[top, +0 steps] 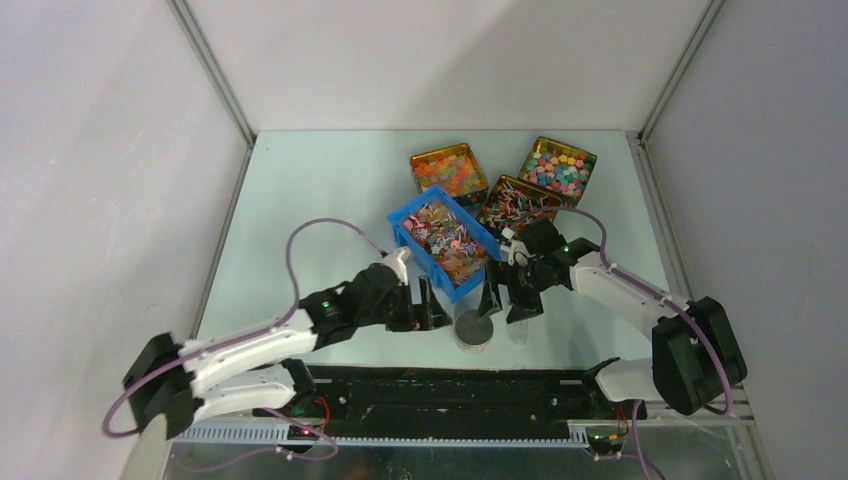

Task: Pack the candies
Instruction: Move the packing bottle to the center of the board, then pick up the packing bottle from the center of the board.

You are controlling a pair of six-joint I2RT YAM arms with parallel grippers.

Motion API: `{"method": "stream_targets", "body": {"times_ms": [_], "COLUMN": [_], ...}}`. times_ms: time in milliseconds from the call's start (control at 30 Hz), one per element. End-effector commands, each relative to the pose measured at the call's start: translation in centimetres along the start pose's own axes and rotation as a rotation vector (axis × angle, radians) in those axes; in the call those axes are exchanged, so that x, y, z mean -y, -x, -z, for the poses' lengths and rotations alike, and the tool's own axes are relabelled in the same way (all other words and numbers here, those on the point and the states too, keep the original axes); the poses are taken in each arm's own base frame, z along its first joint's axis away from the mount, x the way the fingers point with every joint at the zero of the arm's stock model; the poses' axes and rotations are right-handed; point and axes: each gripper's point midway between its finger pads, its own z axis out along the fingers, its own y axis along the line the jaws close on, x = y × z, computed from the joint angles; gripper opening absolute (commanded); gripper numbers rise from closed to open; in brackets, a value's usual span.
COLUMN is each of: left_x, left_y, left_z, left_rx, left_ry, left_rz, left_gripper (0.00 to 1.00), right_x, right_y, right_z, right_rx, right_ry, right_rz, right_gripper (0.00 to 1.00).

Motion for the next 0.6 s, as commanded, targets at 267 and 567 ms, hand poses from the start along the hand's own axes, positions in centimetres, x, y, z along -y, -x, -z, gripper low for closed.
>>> {"method": "stream_targets", "body": {"times_ms": [267, 567], "left_x": [-0.3, 0.2], "left_y": [6.5, 5.5], "left_z": [9.5, 10.2], "left_rx": [0.603, 0.677], "left_ry": [-0.140, -0.215], "left_rz": [-0.404, -0.836], "left_gripper": [1.00, 1.00], "right_x": [-1.7, -0.8], "right_y": [1.2, 1.1], "right_z": [1.9, 2.7], "right_rx": [0.075, 0.093], "right_ry": [0.020, -0.007], "right_rz": [0.108, 0.119], "right_gripper": [0.99, 1.00]}}
